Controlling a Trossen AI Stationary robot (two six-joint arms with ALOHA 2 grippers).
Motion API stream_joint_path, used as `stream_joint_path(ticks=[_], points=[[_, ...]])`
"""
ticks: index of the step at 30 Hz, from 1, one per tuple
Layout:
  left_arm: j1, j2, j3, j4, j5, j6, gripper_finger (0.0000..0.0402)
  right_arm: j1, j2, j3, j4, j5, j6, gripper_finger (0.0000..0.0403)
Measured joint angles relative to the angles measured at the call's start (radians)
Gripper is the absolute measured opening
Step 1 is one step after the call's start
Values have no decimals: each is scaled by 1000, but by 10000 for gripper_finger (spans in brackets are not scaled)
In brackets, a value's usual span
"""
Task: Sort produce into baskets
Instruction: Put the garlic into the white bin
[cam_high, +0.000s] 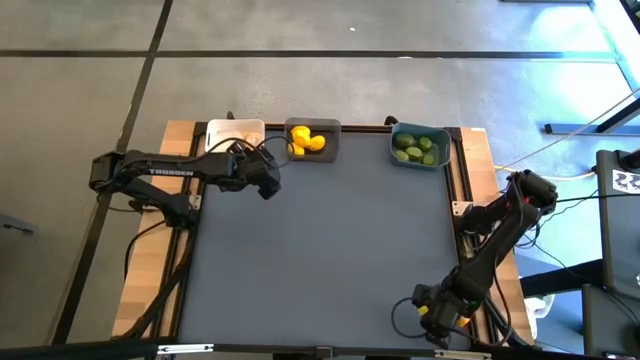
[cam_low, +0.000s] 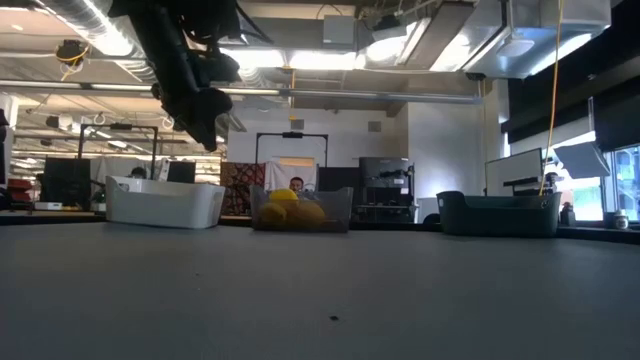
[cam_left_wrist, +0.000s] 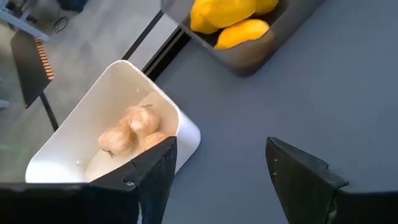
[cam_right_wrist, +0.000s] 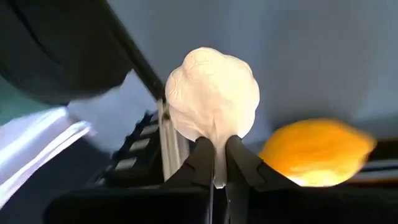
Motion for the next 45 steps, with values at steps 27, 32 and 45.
stream_joint_path(ticks=[27, 32, 45], points=[[-319, 21, 0, 553, 272, 100, 340, -363, -1, 192, -186, 844, -805, 21], [-349, 81, 0, 646, 273, 69, 362, -407, -1, 192, -104, 902, -884, 21], [-431, 232, 0, 948, 295, 171, 367, -457, -1, 192, 92, 995, -1059, 21]])
